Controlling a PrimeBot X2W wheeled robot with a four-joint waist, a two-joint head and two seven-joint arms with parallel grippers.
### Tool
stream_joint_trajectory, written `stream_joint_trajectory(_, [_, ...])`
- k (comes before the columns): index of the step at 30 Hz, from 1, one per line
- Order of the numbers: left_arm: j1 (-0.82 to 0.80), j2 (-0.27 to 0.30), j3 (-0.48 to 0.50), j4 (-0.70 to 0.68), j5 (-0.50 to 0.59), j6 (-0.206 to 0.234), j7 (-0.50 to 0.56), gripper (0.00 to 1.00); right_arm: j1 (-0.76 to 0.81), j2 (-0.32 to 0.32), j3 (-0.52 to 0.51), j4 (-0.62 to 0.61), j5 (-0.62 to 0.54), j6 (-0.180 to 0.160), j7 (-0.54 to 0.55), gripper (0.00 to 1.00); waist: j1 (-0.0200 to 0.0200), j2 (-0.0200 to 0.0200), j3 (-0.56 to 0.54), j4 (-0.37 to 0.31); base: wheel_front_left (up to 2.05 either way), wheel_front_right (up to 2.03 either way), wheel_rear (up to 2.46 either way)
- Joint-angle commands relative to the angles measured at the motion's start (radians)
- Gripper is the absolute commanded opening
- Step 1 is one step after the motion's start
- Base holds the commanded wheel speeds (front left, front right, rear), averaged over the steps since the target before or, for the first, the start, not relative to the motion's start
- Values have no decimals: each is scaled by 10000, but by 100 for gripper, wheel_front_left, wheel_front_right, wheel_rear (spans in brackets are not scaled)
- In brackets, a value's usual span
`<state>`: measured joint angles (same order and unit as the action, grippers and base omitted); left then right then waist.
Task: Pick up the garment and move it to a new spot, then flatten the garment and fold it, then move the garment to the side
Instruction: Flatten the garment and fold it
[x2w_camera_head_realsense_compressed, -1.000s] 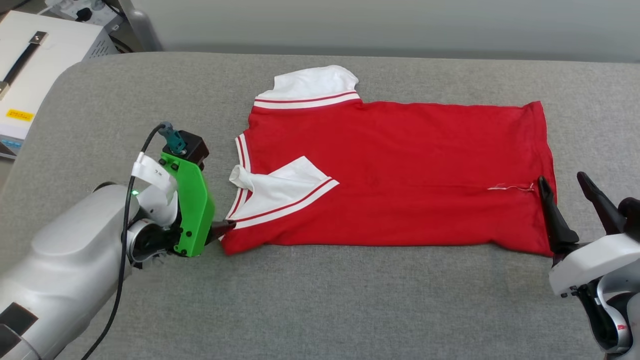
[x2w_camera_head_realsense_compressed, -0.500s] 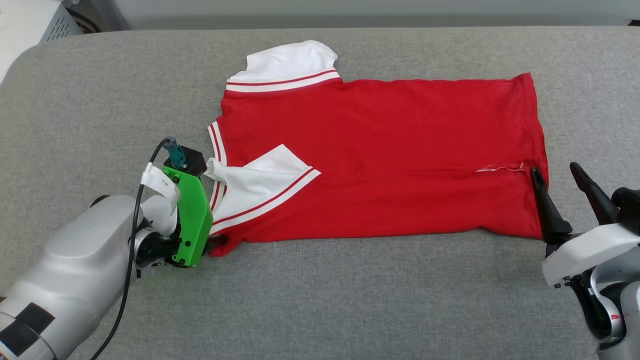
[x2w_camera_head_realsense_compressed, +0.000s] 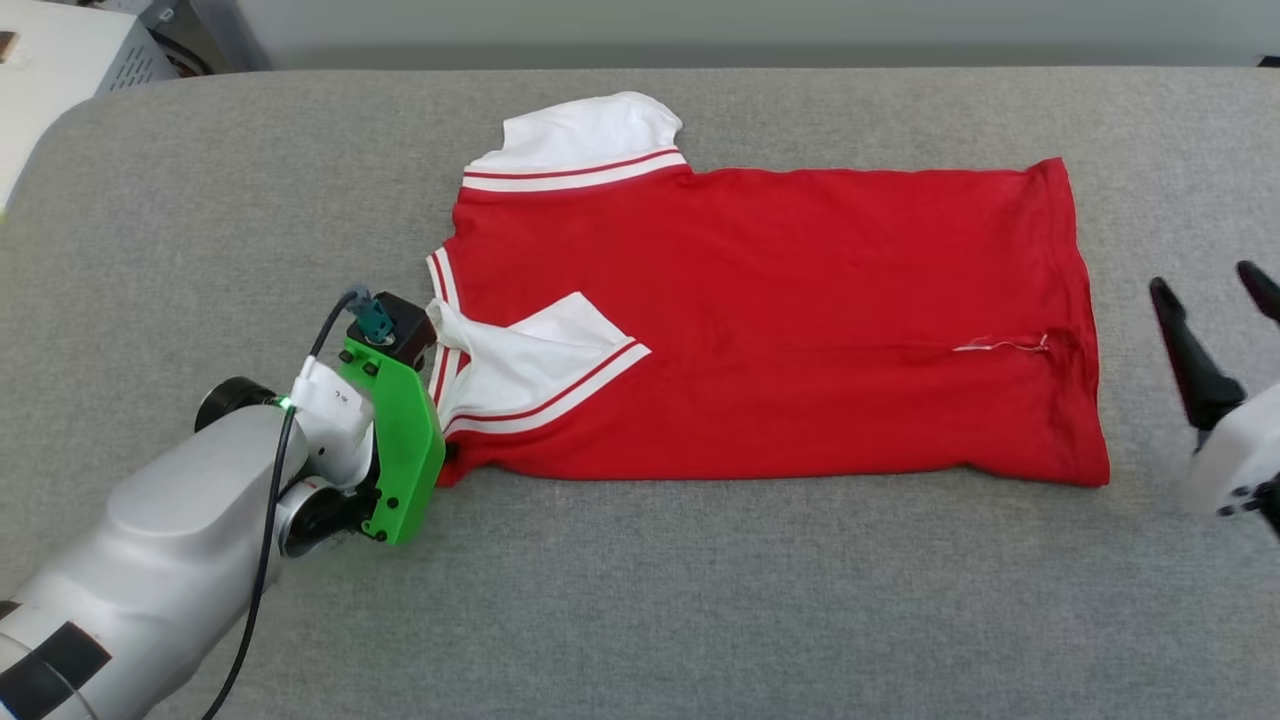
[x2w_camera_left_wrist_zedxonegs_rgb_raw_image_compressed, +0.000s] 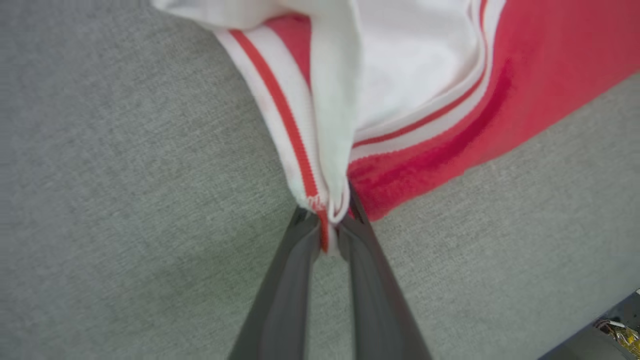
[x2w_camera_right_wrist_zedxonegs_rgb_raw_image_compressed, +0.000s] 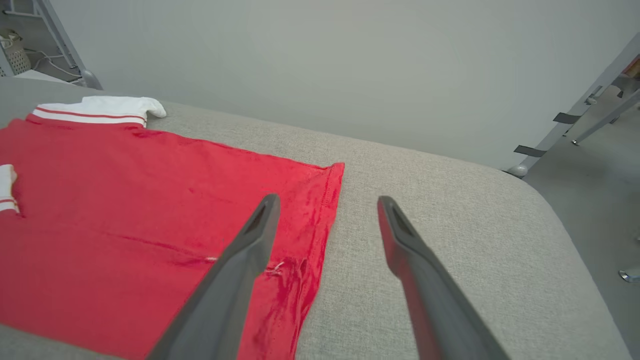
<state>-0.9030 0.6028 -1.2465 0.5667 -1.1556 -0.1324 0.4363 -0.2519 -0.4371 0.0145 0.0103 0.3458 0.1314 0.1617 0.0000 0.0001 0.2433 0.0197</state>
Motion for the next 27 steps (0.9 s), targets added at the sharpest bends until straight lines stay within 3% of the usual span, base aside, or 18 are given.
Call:
stream_joint_trajectory(1, [-20, 129, -35, -105, 90, 19, -198, 0, -210, -299, 68, -56, 248, -7, 518, 100, 0, -1, -79, 100, 0, 0, 0])
stream_joint_trajectory(7, [-23, 513, -16, -722, 158, 18, -968, 0, -567, -1843, 732, -32, 1535, -7, 3711, 100, 0, -1, -51, 221, 0, 0, 0])
stream_joint_trajectory(13, [-72, 586, -128, -1102, 516, 18, -1221, 0, -905, -2694, 1588, 318, 2997, -7, 6186, 100, 0, -1, 158, 450, 0, 0, 0])
stream_joint_trajectory(17, [-233, 515, -164, -1239, 667, 18, -1344, 0, -1142, -2739, 2036, 915, 3342, -7, 6634, 100, 0, -1, 382, 628, 0, 0, 0])
stream_joint_trajectory(27, [-518, 318, -232, -1322, 940, 18, -1614, 0, -1358, -1863, 3266, 2833, 3441, -7, 6031, 100, 0, -1, 882, 907, 0, 0, 0])
